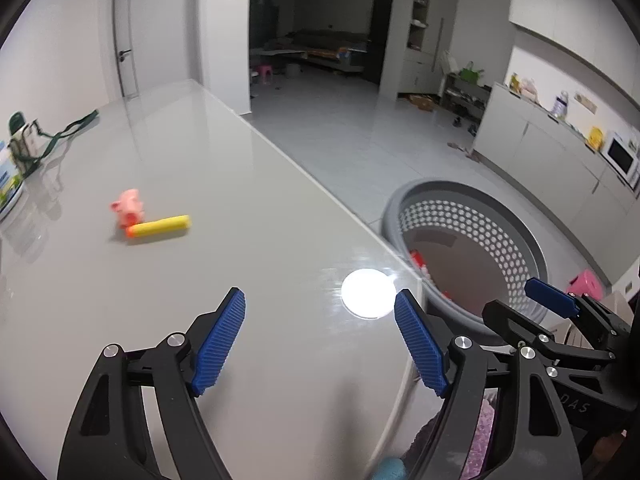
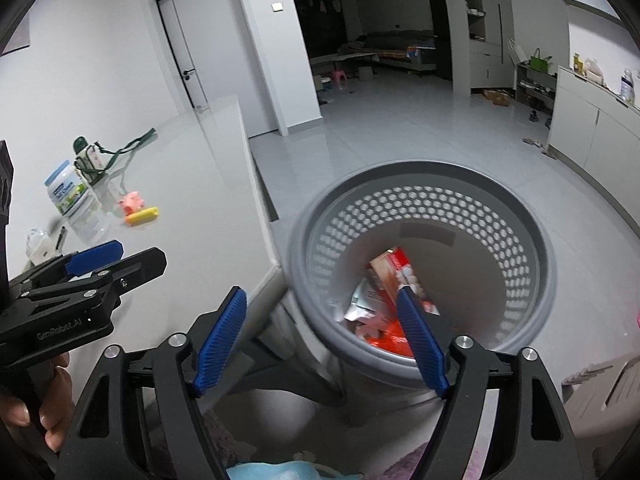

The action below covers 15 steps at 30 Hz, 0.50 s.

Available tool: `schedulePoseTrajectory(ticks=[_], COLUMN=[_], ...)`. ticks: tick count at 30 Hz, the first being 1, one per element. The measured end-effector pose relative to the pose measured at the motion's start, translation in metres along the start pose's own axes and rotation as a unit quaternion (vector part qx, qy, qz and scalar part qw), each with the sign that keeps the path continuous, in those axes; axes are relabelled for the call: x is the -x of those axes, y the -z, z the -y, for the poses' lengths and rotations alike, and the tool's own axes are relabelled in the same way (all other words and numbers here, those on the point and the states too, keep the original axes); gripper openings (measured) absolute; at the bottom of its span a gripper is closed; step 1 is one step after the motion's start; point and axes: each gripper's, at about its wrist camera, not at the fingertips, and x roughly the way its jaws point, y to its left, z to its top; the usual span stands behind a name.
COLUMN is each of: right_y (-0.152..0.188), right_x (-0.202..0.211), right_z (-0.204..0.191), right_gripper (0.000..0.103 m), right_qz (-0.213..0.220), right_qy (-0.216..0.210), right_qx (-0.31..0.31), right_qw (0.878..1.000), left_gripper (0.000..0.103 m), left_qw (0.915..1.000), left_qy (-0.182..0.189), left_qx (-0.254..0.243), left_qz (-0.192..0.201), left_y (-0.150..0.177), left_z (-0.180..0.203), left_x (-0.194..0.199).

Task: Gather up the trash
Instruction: 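Move both open tools back from the basket toward the pig and dart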

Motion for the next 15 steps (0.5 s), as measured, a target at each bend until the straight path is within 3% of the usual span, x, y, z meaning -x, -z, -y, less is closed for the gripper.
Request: schedulePoseTrajectory(ticks=[15], right_y=[-0.015], right_x=[-0.018], right_z=[-0.063], right_gripper=[0.078], right_qz=[-0.002], right_qy=[-0.044], right_qx=[0.059], right_qw=[0.997], left_gripper=[0.080], left_qw=[0.9968], left_qy=[-0.050], left_qx=[0.060], left_qz=[0.016], left_y=[0.013], left_z=[-0.070], left_x=[0.028])
